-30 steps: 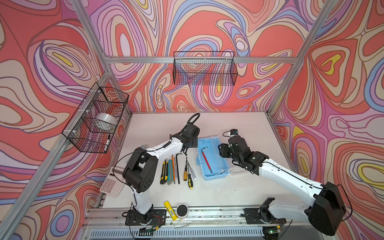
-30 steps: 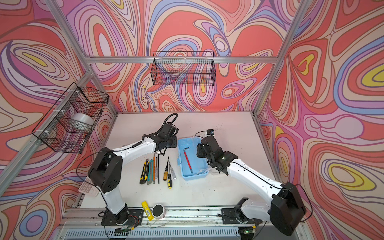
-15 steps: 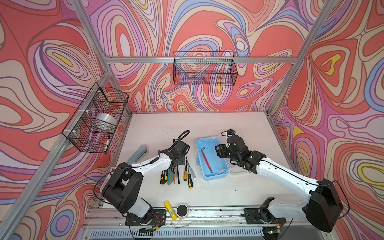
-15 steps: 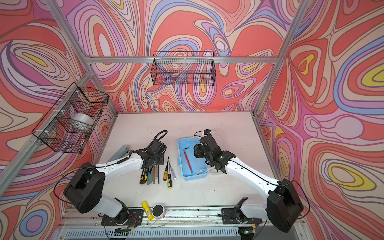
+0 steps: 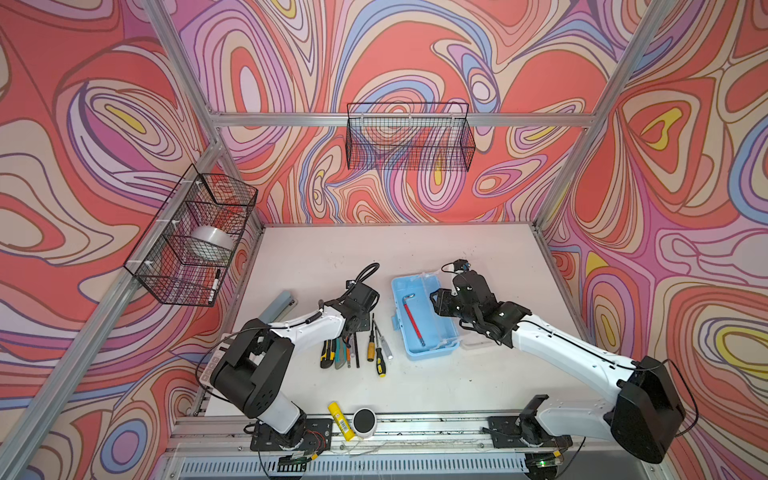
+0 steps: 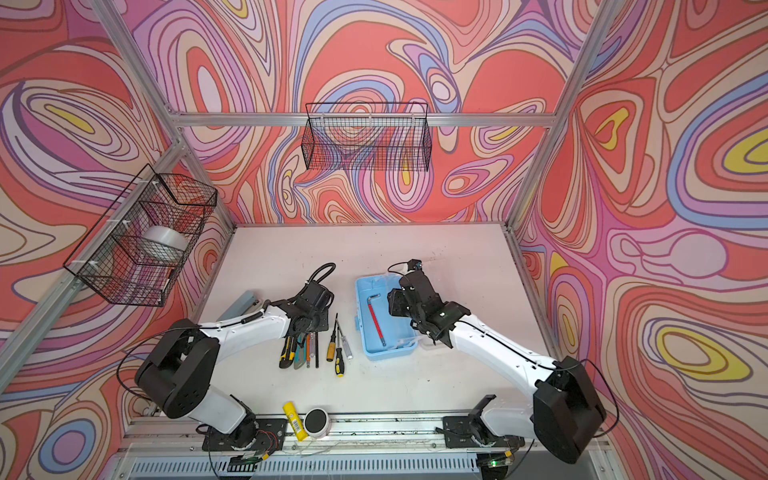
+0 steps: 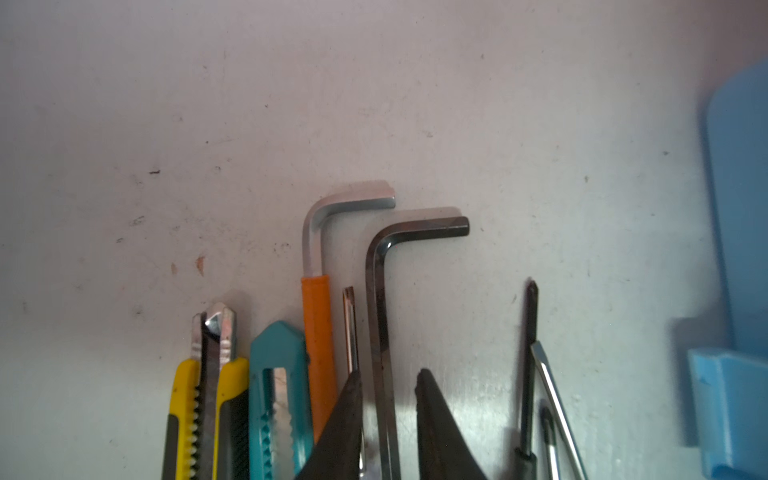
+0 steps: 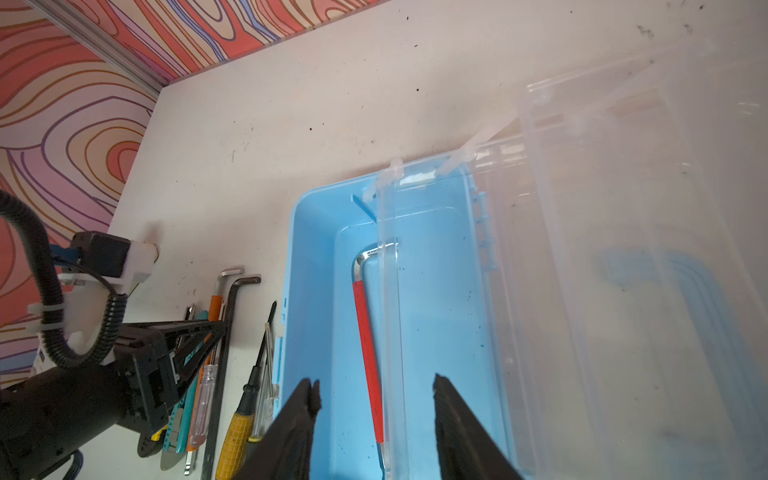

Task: Pack the tool kit
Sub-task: 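Move the left gripper back to the tools and grasp the black hex key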

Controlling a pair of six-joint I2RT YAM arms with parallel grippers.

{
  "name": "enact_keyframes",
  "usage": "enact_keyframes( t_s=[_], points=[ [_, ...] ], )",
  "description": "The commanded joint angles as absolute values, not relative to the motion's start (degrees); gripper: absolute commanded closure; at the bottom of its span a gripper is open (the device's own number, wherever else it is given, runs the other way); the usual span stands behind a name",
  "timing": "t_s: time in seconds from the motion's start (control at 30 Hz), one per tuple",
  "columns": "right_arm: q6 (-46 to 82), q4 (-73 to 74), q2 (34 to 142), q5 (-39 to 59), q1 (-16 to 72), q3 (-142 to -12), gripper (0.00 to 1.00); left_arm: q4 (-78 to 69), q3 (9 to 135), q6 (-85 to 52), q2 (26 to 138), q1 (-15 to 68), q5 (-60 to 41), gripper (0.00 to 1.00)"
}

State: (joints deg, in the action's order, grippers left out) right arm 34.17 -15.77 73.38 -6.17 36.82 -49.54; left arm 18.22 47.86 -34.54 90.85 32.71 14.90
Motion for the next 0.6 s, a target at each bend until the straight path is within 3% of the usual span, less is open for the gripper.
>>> enact_keyframes(
  t_s=[0.0,0.27,0.57],
  points=[
    [34.45,-14.51,73.73,-6.75,36.86,-48.44,0.53,16.93,46.85,-35.56,92.87,32.0,13.93,0.81],
    [34.17,-14.33,73.76,-7.21,36.83,-47.89,0.53,16.27,47.46,-35.79,95.59,31.04,12.22,0.85],
    [33.93,-13.65,74.79,-7.51,36.88,-47.55,0.52,15.56,49.1,-35.42,97.52,31.09,8.69,1.0]
  ],
)
